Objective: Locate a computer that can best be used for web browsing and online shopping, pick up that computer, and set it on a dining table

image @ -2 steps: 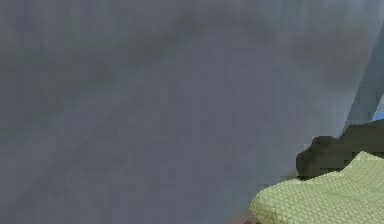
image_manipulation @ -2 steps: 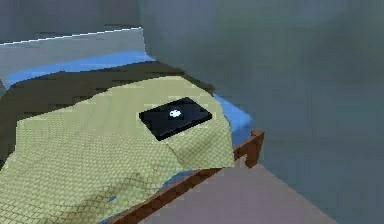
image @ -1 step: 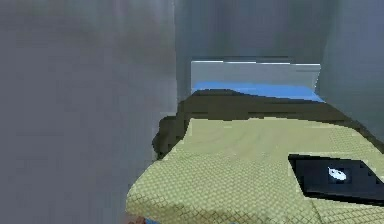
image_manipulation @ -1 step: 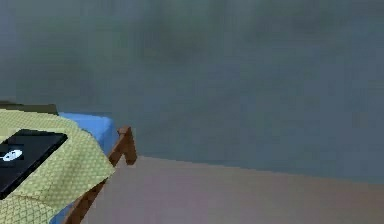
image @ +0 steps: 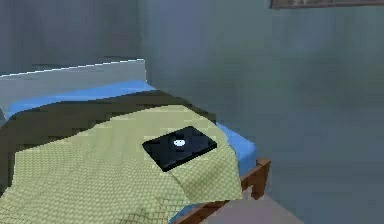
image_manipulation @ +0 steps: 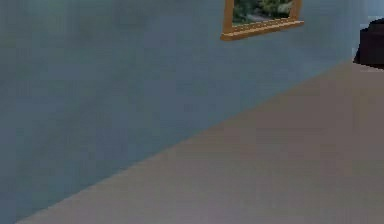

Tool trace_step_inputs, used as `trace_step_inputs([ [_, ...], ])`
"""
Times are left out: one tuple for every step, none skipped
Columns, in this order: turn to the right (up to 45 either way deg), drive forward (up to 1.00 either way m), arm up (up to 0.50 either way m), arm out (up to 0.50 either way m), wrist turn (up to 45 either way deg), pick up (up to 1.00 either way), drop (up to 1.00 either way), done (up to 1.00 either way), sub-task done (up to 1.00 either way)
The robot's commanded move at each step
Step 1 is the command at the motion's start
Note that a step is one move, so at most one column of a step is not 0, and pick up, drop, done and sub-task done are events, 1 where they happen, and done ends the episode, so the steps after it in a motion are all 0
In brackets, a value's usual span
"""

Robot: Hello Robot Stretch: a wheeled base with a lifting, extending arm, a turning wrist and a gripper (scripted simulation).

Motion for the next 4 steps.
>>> trace_step_inputs([
  [0.0, 0.35, 0.00, 0.00, 0.0, 0.00, 0.00, 0.00, 0.00],
  [-45.0, 0.00, 0.00, 0.00, 0.0, 0.00, 0.00, 0.00, 0.00],
  [-45.0, 0.00, 0.00, 0.00, 0.0, 0.00, 0.00, 0.00, 0.00],
  [0.0, 0.00, 0.50, 0.00, 0.0, 0.00, 0.00, 0.00, 0.00],
])
